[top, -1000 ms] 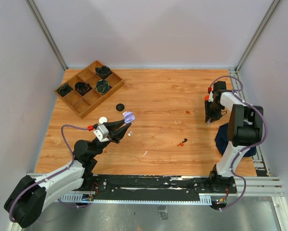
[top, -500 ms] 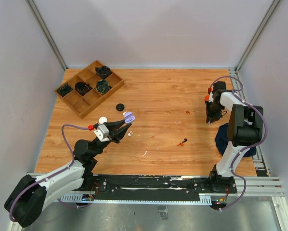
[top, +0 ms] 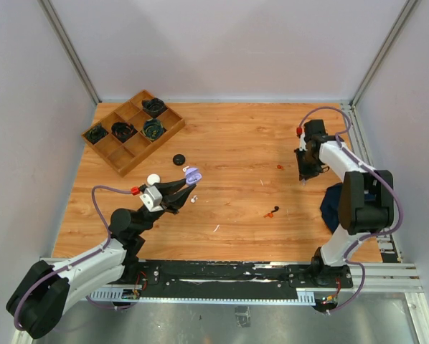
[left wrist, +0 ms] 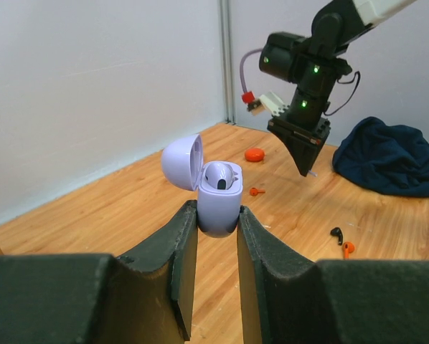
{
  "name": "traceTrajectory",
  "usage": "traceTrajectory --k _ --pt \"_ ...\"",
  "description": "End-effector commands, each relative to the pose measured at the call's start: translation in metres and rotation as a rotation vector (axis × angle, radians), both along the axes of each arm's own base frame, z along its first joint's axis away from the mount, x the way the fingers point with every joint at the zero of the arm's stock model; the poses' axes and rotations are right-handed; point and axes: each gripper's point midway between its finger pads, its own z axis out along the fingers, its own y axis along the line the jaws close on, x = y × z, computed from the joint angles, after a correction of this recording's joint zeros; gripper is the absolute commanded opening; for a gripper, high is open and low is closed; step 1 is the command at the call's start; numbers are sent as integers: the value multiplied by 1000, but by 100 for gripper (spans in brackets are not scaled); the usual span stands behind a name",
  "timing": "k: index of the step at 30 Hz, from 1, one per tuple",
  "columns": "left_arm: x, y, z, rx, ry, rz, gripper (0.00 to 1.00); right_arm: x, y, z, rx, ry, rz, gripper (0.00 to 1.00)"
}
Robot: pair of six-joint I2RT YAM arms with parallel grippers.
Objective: Insert the wireless bluetooth earbuds into the charging case
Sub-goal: Pick up the earbud from the center of the board.
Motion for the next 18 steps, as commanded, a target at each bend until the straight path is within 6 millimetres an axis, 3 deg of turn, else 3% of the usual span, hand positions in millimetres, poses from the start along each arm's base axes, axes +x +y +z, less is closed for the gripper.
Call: traceTrajectory --k 1,10,18 --pt "-9 1 13 -26 -68 -19 0 3 34 37 38 -133 72 18" --pt "-13 -2 20 -23 -115 -38 0 -2 99 123 166 -421 244 18" --pt "-17 -8 21 3 -134 -72 0 -35 158 181 320 -624 442 18"
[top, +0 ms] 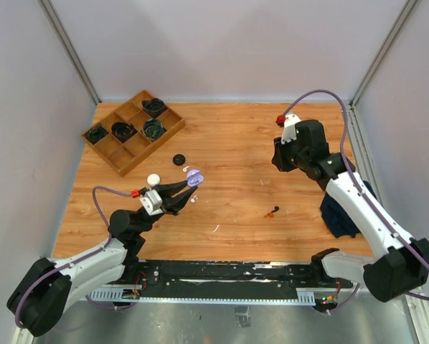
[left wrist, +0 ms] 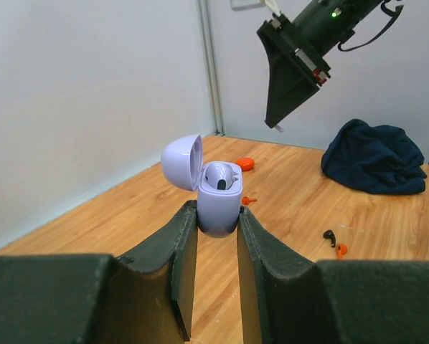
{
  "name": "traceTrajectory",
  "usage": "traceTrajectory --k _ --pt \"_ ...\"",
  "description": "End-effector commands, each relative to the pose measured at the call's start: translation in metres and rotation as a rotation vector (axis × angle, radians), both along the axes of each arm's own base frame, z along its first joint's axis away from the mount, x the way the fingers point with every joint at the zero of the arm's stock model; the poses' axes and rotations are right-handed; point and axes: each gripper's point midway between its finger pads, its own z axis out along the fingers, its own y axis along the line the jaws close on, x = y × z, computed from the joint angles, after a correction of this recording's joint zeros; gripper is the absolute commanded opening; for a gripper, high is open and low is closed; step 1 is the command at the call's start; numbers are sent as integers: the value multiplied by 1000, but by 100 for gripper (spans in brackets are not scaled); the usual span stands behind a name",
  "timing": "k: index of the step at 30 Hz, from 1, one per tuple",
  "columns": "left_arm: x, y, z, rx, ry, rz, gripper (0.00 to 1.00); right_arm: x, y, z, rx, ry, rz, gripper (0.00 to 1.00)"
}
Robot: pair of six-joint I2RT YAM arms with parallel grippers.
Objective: Insert the wireless bluetooth earbuds into the charging case
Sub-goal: Pick up the earbud from the center of the board, then place the earbud in the charging case.
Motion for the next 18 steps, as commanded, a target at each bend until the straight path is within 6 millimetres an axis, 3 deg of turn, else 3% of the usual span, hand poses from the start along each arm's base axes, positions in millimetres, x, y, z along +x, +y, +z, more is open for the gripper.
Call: traceTrajectory --k 1,18 --pt "-7 -3 14 -1 -72 -25 0 -20 38 28 99 -106 133 18" --pt "-15 -22 32 -21 -70 -153 0 -95 121 121 392 -430 526 20"
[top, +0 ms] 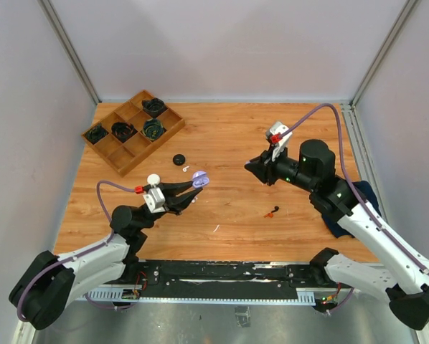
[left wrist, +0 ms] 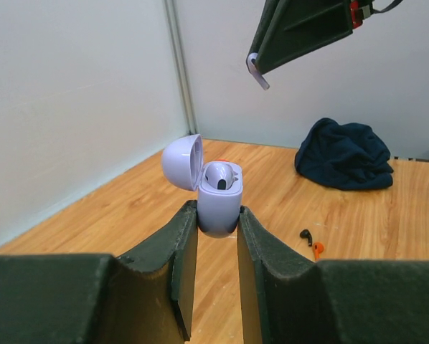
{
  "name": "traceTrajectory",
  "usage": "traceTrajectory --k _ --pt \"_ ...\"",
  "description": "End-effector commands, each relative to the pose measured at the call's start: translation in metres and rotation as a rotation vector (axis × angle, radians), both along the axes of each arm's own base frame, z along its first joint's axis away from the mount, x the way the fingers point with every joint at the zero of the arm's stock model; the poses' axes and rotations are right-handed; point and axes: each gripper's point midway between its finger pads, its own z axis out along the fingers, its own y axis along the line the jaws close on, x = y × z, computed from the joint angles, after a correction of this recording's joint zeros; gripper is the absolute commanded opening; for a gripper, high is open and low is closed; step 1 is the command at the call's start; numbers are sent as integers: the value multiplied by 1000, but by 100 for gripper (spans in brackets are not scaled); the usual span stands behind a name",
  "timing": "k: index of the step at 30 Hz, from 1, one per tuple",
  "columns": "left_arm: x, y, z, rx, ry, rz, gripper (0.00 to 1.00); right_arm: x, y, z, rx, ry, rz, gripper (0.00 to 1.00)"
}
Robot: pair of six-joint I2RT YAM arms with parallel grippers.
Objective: Insert the wireless bluetooth earbuds into the charging case
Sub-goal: Place the earbud in the charging case.
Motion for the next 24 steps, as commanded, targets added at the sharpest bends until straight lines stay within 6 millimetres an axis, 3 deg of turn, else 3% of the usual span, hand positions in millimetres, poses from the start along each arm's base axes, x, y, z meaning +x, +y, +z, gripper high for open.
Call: traceTrajectory --k 1,7,15,24 --pt "-10 -8 32 -42 -72 -71 0 -21 24 34 132 -100 121 20" --pt "-19 -11 43 -90 -62 -131 0 -40 43 48 202 -167 201 21" --pt "-19 -16 42 -112 -41 -169 0 -62 72 56 254 -268 348 21" --pt "-22 -17 48 -146 -47 -193 0 -70 96 46 240 -315 418 21"
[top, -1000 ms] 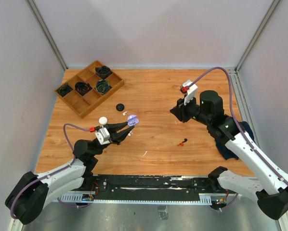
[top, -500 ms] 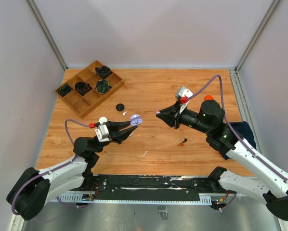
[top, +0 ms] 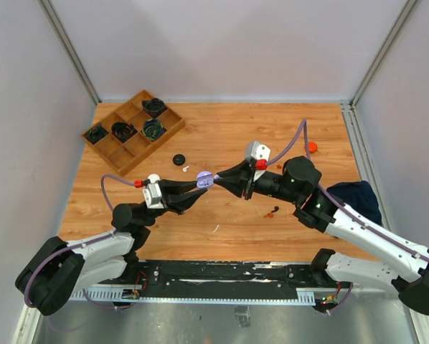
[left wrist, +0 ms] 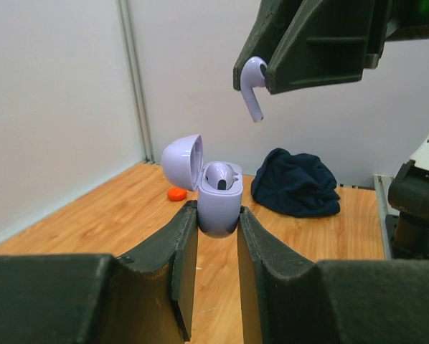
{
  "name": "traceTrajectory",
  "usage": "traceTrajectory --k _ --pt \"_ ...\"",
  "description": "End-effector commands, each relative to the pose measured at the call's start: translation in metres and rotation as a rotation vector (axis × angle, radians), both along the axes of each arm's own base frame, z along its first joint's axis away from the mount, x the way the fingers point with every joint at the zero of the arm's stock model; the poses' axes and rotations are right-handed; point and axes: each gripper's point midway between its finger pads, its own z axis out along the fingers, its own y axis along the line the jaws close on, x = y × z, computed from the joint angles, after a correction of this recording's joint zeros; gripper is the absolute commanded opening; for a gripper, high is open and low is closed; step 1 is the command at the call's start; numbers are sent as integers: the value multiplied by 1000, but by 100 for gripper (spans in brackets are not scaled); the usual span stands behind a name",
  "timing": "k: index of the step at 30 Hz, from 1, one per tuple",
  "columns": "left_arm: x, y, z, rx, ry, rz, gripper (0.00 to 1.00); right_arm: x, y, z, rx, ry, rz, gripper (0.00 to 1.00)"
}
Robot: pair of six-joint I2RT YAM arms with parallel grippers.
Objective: Insert the wireless bluetooth earbuds into the charging case
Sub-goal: Place the earbud in the charging case.
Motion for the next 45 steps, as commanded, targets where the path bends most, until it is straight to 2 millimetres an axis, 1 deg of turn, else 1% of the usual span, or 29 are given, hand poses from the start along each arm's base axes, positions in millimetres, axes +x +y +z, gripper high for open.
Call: traceTrajectory --k 1,9,15,23,37,45 --pt "-9 1 27 -73 -66 -30 0 -5 11 6 32 -78 43 21" --pt "-9 -1 25 -67 -44 -41 0 -3 16 -1 42 -110 51 21" --pt "-5 -2 23 -46 -47 -30 0 0 20 -2 36 -128 55 21" --pt "-7 -3 29 -61 -62 -41 0 4 26 -8 24 -134 59 21" --pt "1 -2 34 -92 -18 -24 0 -4 28 -9 33 -125 104 21" --pt "-3 -1 40 -119 -17 -40 0 2 28 -18 11 -123 79 21"
